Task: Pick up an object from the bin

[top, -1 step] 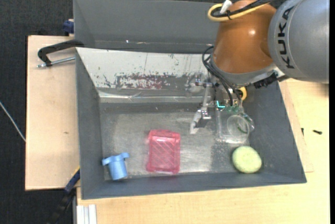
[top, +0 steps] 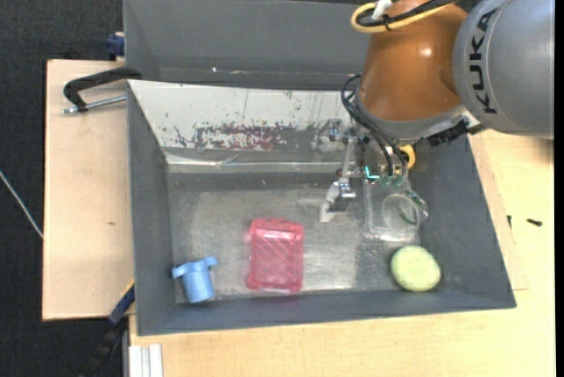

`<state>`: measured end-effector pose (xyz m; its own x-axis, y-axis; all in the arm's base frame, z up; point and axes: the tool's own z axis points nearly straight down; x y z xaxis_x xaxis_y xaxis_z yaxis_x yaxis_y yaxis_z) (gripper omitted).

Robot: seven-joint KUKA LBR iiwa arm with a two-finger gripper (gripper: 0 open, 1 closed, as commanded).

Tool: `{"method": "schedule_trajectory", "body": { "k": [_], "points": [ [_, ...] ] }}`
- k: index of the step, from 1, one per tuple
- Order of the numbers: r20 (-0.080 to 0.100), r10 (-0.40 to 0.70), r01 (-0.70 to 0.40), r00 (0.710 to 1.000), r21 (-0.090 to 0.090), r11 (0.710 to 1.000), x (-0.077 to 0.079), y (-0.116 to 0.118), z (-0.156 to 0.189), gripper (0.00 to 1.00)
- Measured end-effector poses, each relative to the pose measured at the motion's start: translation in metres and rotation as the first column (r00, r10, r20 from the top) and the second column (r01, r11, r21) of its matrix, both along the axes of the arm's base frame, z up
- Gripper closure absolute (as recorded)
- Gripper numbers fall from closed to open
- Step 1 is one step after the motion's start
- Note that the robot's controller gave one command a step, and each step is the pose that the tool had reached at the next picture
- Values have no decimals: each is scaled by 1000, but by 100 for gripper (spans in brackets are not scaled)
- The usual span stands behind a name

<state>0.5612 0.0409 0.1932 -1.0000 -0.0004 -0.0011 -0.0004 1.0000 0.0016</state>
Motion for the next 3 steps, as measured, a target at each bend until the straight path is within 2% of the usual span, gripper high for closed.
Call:
{"method": "schedule_trajectory", "body": {
  "k": [1, 2, 3],
  "points": [
    [9, 102, -102, 995, -3, 995, -11, 11, -16, 0],
    [-4, 326, -326, 945, 4, 945, -15, 24, -41, 0],
    [2, 264, -264, 965, -3, 965, -15, 36, -55, 0]
  ]
}}
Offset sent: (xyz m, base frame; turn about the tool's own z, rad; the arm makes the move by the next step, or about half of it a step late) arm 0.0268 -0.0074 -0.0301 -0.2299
